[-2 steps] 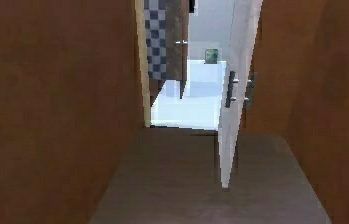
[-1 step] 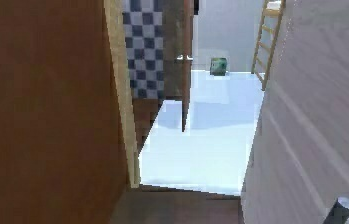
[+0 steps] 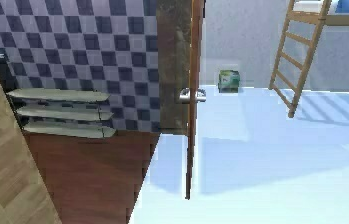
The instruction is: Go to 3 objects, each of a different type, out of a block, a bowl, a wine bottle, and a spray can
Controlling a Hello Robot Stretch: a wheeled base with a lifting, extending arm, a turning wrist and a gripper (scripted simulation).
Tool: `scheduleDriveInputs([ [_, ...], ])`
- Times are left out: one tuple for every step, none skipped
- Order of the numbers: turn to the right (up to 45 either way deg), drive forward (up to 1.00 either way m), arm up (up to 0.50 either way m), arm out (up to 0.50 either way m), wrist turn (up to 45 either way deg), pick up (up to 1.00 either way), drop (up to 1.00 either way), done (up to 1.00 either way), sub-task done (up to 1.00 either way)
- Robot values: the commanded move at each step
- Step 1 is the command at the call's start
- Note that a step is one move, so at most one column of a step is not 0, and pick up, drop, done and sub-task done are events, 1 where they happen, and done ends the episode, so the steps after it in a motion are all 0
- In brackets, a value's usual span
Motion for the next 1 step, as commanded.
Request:
scheduleDriveInputs([
  [6.0, 0.00, 0.00, 0.00, 0.0, 0.00, 0.00, 0.00, 0.00],
])
